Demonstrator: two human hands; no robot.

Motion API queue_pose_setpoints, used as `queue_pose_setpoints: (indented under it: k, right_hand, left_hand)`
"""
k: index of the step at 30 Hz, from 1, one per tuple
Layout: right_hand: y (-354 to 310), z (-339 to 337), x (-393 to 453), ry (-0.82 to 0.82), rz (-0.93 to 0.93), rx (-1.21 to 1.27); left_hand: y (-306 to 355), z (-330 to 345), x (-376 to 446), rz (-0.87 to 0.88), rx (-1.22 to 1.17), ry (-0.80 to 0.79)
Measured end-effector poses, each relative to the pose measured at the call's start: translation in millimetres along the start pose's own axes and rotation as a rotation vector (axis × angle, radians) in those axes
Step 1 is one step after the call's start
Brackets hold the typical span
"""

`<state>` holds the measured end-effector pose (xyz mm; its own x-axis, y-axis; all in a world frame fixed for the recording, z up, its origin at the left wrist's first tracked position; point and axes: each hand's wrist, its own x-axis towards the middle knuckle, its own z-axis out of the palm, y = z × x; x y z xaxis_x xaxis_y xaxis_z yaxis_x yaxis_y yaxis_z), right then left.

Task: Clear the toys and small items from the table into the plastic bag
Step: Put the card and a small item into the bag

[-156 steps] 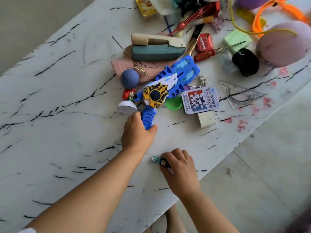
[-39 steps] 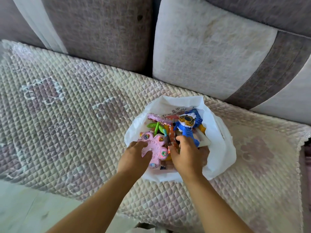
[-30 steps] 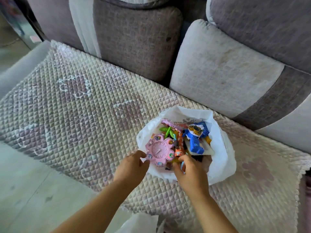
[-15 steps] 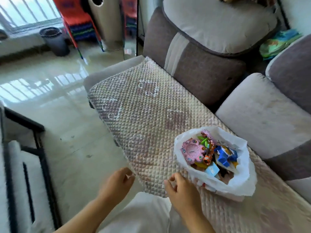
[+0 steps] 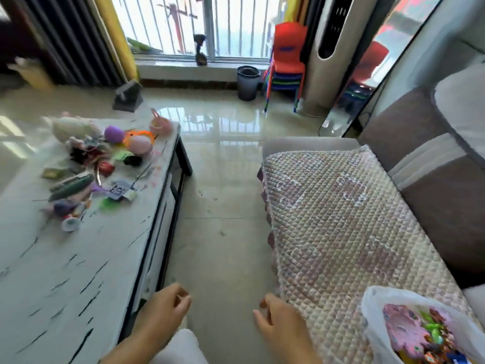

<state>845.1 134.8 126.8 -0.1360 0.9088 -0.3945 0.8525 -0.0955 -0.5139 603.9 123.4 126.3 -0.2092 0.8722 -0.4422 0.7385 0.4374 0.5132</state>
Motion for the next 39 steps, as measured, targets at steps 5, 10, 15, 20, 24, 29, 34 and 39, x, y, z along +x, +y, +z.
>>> queue_pose_setpoints:
  k: [5, 10, 15, 20, 24, 29, 34, 39]
  right_hand:
    - [-63.9, 11.8, 46.7, -0.072, -0.084, -0.057]
    - [-140.1, 41.7, 99.5, -0.112, -0.196, -0.151]
    - [-215.1, 78.1, 144.7, -0.202, -0.269, -0.216]
    - [-269.5, 100.9, 186.3, -0.325, -0.323, -0.269]
    - [-288.5, 106.5, 224.4, -0.390, -0.333, -0.320]
    - [-315.3, 112.4, 285.9, -0.487, -0.381, -0.373]
    - [-349.6, 116.0, 374.5, -0.538, -0.484, -0.397]
    - [-375.0, 142.5, 464.0, -0.559, -0.522, -0.416]
  left_hand:
    - [-45.1, -41.2, 20.5, -0.105, -0.072, 0.045]
    - [-110.8, -104.8, 59.5, -0.186, -0.076, 0.121]
    - [-163.1, -154.4, 91.1, -0.255, -0.097, 0.165]
    - [-194.6, -176.4, 111.3, -0.356, -0.178, 0.177]
    - [-206.3, -179.5, 132.5, -0.428, -0.231, 0.158]
    - [-208.7, -187.1, 171.3, -0.545, -0.282, 0.134]
    - [-199.7, -203.3, 231.3, -0.681, -0.339, 0.131]
    - [-194.1, -210.9, 311.3, -0.786, -0.398, 0.154]
